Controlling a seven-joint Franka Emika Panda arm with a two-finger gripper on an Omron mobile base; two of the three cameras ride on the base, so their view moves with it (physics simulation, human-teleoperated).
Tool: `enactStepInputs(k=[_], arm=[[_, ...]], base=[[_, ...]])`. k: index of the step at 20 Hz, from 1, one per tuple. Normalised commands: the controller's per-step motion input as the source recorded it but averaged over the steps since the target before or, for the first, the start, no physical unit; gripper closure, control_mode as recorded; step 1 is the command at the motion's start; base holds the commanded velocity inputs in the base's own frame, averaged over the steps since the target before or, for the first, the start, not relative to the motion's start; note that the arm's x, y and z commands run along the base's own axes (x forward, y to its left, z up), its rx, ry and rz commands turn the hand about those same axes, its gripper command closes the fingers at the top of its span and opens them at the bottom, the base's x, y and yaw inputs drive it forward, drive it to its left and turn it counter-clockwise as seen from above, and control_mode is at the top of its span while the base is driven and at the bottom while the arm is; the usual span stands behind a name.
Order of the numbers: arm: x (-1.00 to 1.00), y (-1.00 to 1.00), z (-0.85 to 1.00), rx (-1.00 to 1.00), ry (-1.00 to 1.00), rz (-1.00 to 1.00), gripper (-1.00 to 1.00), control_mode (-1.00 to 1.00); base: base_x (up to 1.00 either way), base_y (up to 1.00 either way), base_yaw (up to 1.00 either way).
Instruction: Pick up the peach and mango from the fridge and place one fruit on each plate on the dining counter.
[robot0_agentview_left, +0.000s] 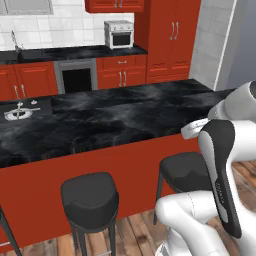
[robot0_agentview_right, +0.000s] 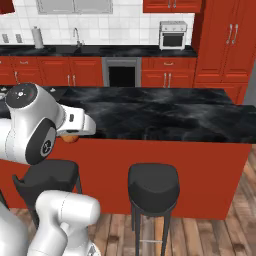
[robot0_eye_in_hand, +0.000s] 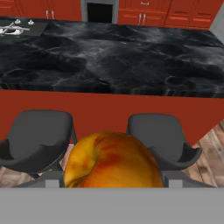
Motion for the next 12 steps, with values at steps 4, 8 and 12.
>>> enactStepInputs(k=[4, 8, 12], arm=[[0.0, 0.0, 0.0, 0.0, 0.0, 0.0, 1.0, 1.0], [0.0, 0.0, 0.0, 0.0, 0.0, 0.0, 1.0, 1.0], [0.0, 0.0, 0.0, 0.0, 0.0, 0.0, 1.0, 1.0]], base=[[-0.32, 0.98, 0.5], [-0.1, 0.99, 0.33], [0.0, 1.0, 0.18]])
